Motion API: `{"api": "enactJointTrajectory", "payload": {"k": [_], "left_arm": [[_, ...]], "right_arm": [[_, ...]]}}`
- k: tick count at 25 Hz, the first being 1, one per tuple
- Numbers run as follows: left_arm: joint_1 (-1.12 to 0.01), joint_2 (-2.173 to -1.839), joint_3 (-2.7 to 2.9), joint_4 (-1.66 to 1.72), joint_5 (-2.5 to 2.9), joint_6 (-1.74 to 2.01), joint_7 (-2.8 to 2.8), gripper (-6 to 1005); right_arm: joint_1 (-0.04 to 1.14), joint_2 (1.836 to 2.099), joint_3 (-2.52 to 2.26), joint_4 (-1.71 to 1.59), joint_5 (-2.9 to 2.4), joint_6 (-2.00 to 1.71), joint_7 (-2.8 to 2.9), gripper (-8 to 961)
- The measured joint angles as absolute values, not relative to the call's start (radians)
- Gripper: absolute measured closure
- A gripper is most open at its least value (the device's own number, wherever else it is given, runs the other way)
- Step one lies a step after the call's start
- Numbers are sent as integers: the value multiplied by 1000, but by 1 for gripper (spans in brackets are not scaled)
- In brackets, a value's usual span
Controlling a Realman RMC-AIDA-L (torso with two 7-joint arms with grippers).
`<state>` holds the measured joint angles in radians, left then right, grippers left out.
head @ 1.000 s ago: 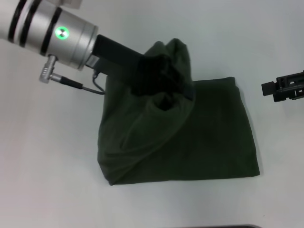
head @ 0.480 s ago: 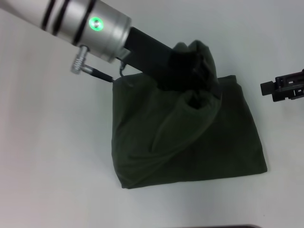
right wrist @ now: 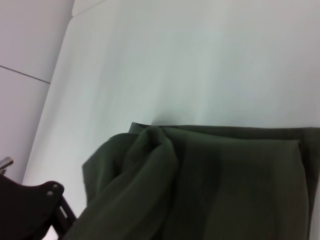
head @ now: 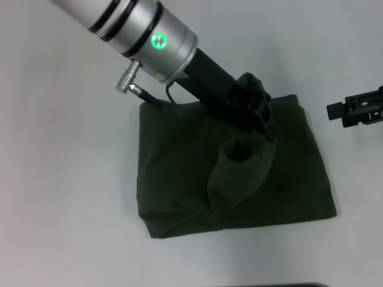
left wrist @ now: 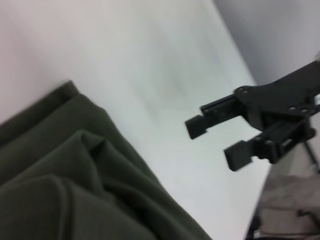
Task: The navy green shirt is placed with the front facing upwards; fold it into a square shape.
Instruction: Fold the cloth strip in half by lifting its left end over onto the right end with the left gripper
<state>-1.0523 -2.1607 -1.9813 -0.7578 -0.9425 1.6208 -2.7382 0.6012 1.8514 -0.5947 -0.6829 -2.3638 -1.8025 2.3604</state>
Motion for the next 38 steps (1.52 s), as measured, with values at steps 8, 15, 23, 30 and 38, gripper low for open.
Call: {"api": "enactJointTrajectory", "payload": {"k": [8, 15, 23, 30, 38], "left_arm": [[-1128, -2167, -1898, -759, -901, 1561, -2803, 923], [-1161, -2172, -1863, -768, -907, 1539, -2872, 918], [-1183, -2175, -1819, -753, -944, 1492, -2892, 912], [-1193, -2175, -1808, -719, -962, 1465, -2890, 907], [-1193, -2175, -1810, -694, -1024, 1465, -2872, 902]], "right_arm": [[600, 1852, -596, -675, -2365, -1802, 2362, 163], [598, 1851, -595, -673, -2365, -1801, 2364, 164], [603, 1851, -596, -673, -2365, -1787, 2373, 166], [604, 1851, -598, -673, -2366, -1782, 2373, 167], [604, 1849, -598, -673, -2367, -1778, 2373, 169]]}}
